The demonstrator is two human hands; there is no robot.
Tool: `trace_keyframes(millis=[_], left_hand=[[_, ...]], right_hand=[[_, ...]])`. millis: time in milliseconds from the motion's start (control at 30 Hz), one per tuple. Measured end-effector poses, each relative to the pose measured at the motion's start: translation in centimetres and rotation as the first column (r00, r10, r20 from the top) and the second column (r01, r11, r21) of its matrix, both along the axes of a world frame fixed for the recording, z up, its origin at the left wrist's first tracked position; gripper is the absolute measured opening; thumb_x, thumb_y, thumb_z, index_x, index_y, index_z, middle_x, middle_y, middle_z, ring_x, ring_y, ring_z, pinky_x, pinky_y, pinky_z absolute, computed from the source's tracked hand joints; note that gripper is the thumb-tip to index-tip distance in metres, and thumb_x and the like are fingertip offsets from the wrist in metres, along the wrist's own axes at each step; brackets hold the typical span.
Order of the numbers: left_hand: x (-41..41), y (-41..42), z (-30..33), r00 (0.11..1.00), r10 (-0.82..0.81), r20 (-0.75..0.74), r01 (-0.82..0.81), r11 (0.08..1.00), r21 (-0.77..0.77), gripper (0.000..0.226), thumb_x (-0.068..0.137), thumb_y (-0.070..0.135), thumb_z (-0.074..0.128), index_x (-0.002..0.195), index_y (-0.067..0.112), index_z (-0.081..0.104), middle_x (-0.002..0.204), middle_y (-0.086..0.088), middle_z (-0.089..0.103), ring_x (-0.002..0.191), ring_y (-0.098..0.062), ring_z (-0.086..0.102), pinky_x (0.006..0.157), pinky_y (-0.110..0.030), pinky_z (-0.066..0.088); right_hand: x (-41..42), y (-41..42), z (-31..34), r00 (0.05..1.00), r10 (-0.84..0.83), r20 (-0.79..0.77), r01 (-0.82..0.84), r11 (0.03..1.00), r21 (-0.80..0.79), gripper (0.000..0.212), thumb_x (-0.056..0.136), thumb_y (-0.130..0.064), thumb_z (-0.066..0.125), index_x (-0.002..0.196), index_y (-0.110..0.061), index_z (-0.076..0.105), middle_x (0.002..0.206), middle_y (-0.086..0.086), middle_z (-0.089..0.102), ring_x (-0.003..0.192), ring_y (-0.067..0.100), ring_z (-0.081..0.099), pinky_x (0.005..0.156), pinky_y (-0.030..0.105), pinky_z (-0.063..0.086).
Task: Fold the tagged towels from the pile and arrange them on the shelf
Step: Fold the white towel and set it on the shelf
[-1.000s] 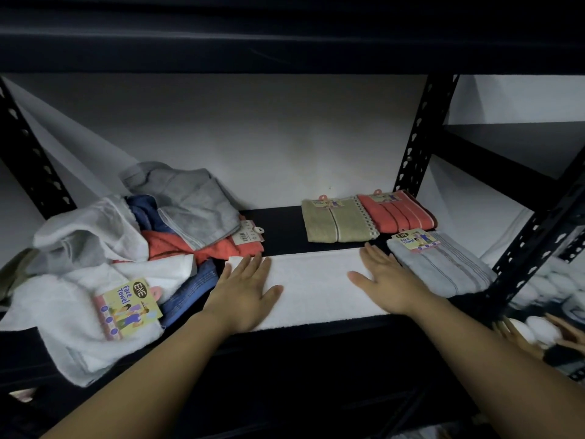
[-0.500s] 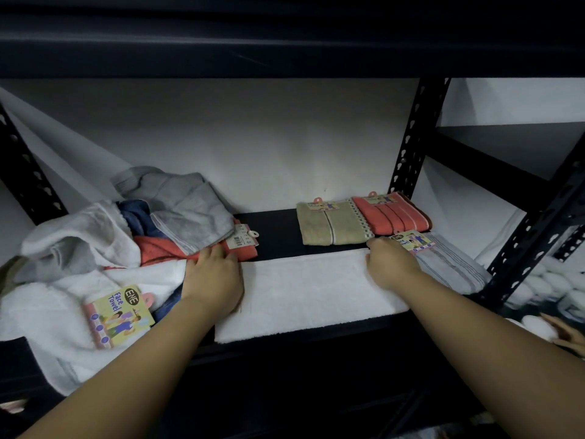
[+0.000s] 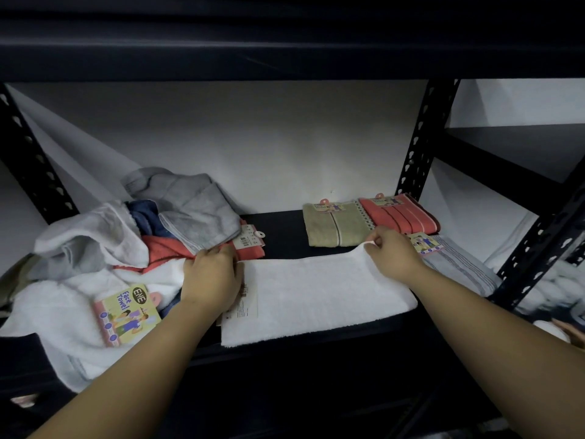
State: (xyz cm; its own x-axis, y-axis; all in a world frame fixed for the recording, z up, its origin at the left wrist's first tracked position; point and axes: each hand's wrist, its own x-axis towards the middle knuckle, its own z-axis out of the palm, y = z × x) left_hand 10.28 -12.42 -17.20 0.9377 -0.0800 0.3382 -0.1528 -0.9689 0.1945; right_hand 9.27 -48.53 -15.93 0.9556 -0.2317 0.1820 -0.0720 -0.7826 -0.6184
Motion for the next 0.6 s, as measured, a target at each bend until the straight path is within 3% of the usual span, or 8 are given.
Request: trace_keyframes(millis=[133, 267, 367, 600], left_hand=[[-0.1, 0.3, 0.0, 0.998, 0.047, -0.034, -0.048, 0.999, -0.02, 0.016, 0.096, 0.036, 0.057, 0.094, 0.02, 0.06, 0.095, -0.003, 0.068, 0.1, -0.031, 0.06, 0.091, -0.049, 0.041], [-0.2, 0.7, -0.3, 0.998, 0.055, 0.001, -0.055, 0.993, -0.106, 0.015, 0.09, 0.028, 0.065, 0.081, 0.017, 0.059, 0.081, -0.004, 0.064, 0.084, -0.03, 0.06, 0.076, -0.04, 0.046], [-0.4, 0.9, -0.7, 0.999, 0.024, 0.037, -0.017, 0.981, -0.191, 0.018, 0.087, 0.023, 0.07, 0.077, 0.018, 0.056, 0.077, -0.001, 0.06, 0.075, -0.025, 0.055, 0.065, -0.034, 0.043], [-0.4, 1.5, -1.3, 0.998, 0.018, 0.066, -0.001, 0.971, -0.24, 0.02, 0.086, 0.018, 0.073, 0.075, 0.018, 0.056, 0.078, 0.001, 0.056, 0.072, -0.02, 0.049, 0.064, -0.031, 0.036]], right_hand=[[0.1, -0.3, -0.8, 1.0, -0.002, -0.007, 0.002, 1.0, -0.003, 0.014, 0.097, -0.006, 0.062, 0.086, -0.015, 0.062, 0.069, -0.002, 0.059, 0.065, 0.017, 0.055, 0.055, 0.025, 0.034], [0.2, -0.2, -1.3, 0.999, -0.05, 0.018, 0.05, 0.999, -0.004, 0.013, 0.092, -0.003, 0.066, 0.085, -0.014, 0.065, 0.069, -0.005, 0.06, 0.065, 0.013, 0.055, 0.058, 0.024, 0.038], [0.2, -0.1, -1.7, 0.995, -0.093, 0.039, 0.092, 0.995, 0.025, 0.008, 0.091, -0.005, 0.07, 0.088, -0.012, 0.067, 0.072, 0.004, 0.064, 0.065, 0.02, 0.058, 0.063, 0.031, 0.047], [0.4, 0.3, -2.3, 0.985, -0.141, 0.102, 0.139, 0.99, 0.029, 0.011, 0.091, -0.006, 0.07, 0.089, -0.013, 0.062, 0.074, 0.001, 0.061, 0.076, 0.026, 0.061, 0.067, 0.032, 0.046]])
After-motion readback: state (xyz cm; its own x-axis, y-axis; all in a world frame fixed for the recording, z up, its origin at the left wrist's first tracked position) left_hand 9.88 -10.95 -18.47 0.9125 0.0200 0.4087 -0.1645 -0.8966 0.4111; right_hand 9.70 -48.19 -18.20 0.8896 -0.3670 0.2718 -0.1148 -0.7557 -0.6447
